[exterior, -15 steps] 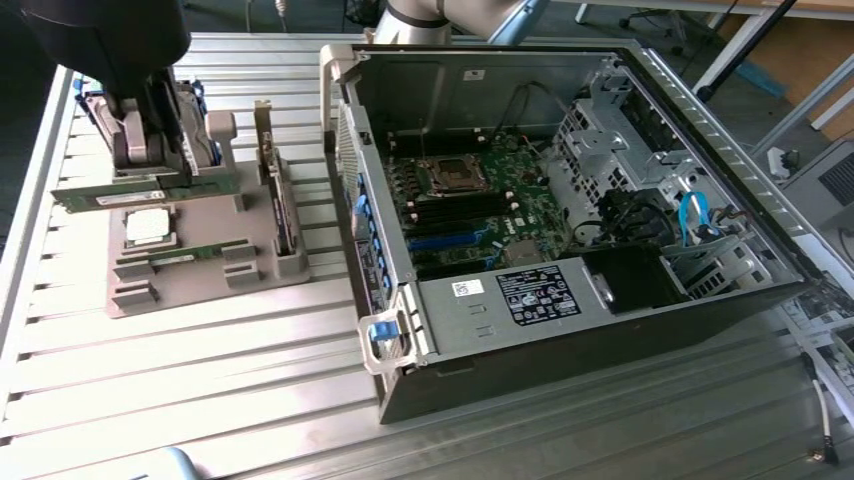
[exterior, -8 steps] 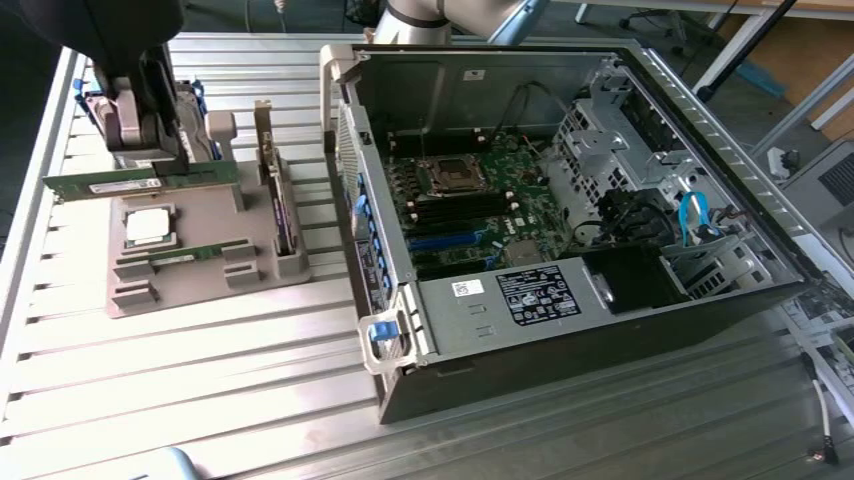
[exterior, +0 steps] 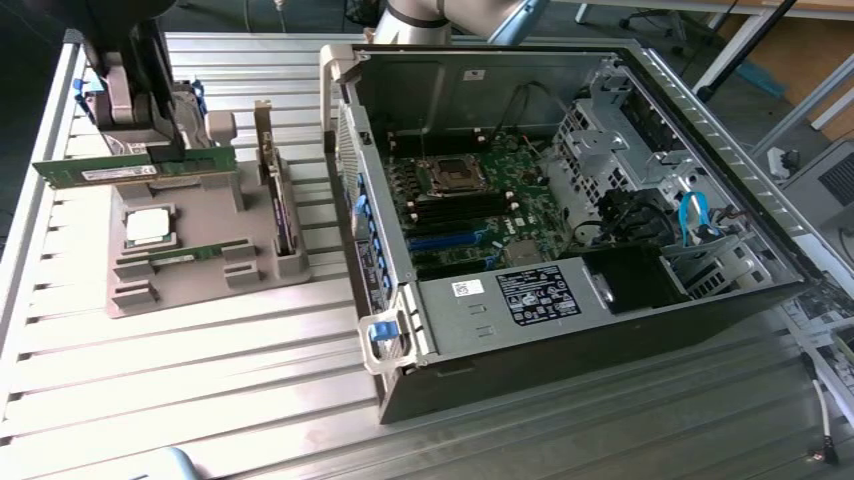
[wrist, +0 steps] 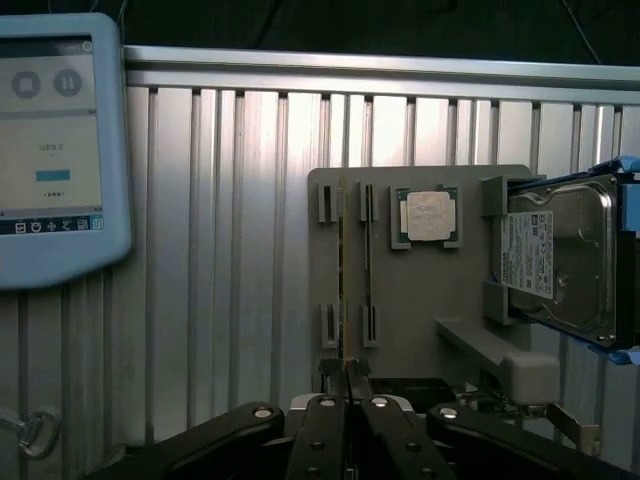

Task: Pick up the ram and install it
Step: 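Pick up the ram and move it above insertion slot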

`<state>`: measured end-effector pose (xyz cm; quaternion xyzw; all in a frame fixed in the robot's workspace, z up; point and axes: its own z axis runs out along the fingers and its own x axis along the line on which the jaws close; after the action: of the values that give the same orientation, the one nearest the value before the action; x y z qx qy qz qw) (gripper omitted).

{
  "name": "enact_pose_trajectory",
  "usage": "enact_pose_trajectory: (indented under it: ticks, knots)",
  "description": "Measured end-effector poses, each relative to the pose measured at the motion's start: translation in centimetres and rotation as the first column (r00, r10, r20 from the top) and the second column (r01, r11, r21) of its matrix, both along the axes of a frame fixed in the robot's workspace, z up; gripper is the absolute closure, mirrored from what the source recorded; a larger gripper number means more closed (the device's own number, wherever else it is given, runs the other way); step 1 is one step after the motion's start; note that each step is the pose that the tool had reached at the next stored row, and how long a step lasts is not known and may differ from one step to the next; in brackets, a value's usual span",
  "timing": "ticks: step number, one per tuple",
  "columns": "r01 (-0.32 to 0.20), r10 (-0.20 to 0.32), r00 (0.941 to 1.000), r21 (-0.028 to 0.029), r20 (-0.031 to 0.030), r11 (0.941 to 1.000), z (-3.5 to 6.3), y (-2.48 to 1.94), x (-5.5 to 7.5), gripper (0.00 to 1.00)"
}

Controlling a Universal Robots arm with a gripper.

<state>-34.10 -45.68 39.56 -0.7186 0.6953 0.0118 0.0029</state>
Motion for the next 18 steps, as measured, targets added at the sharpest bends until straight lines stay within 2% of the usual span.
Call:
enact_pose_trajectory:
  ticks: [10,18]
  knots:
    - [0.0,0.0,1.0,-0.0001,-0.0001,1.0,0.08,0.0,0.03,0.88]
    - [0.0,0.0,1.0,0.0,0.0,1.0,0.08,0.0,0.94,0.88]
